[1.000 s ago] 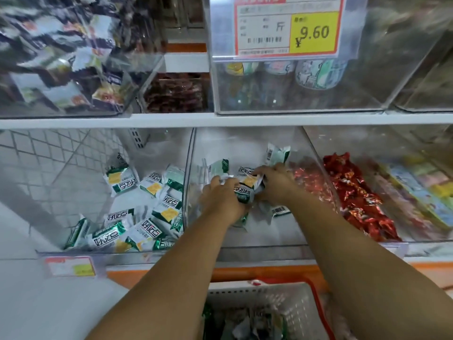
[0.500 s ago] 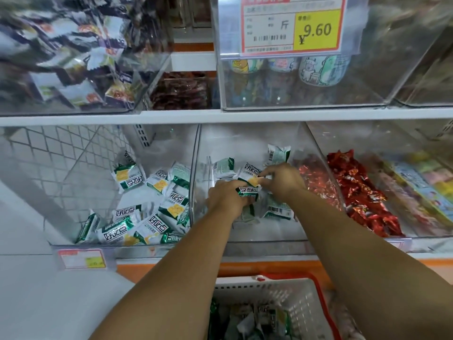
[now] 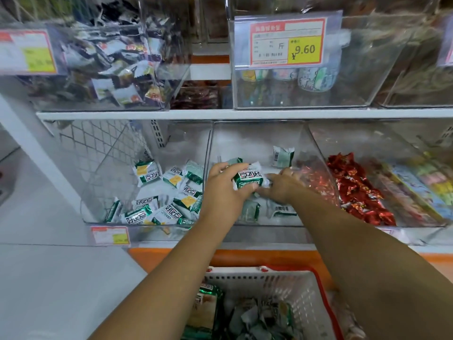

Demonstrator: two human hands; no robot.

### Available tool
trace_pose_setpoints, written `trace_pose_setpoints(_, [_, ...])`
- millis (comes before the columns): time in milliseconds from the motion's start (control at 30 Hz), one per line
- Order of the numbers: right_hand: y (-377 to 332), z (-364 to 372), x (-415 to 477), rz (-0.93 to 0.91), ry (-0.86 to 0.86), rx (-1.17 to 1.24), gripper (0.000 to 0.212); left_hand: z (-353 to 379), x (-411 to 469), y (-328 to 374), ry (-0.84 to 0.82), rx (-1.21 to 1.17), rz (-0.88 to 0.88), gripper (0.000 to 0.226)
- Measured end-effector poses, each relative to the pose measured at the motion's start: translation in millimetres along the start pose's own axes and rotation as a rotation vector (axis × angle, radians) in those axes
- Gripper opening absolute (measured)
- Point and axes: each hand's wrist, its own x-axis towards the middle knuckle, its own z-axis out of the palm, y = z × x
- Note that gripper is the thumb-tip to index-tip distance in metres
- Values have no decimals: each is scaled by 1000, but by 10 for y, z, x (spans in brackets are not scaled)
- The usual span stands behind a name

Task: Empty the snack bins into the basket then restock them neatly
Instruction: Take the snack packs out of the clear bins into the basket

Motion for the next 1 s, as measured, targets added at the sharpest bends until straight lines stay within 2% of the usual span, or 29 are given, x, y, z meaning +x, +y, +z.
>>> trace_pose_setpoints(33, [-4,23,25,-11,-4,-1,73,-54,-76,19,17,-21,22,45])
trace_pose_setpoints(133, [-21,18,1,-18,48,295,52,-180,-302,35,32,-59,31,44])
trace_pose_setpoints(300, [-110,-263,-380,-118,279,658,58,-323,-595,-6,24,-146,15,39])
trace_pose_setpoints(367, [-135,-364,-745,-160,355,825,52,-358,-753,-41,14,-169,23,38])
trace_pose_setpoints(433, [-118,-368,-1264,-172,365,929,31,-344,-937,-132,7,-195,32,39])
trace_pose_setpoints(500, [-54,-225,-1827,-201,291,1007,20,-246,-1164,-301,-11,-199,35,40])
trace_pose_setpoints(567, [115,103,-2231,-155,248,1010,23,-76,-1416,-536,-59,-179,12,41])
trace_pose_setpoints(700, [559,1159,-2517,121,67,929,27,397,-1928,-1115,-283,-103,-178,44])
trace_pose_setpoints(800, [773,1914,-2559,291,-143,786,53,725,-2270,-1520,-478,-55,-332,43])
trace_pose_setpoints(900, [865,2471,-2677,333,-163,703,60,897,-2515,-1738,-614,-34,-454,44])
trace_pose_setpoints(1000, [967,2740,-2774,270,-191,683,71,901,-2584,-1741,-746,-63,-481,55])
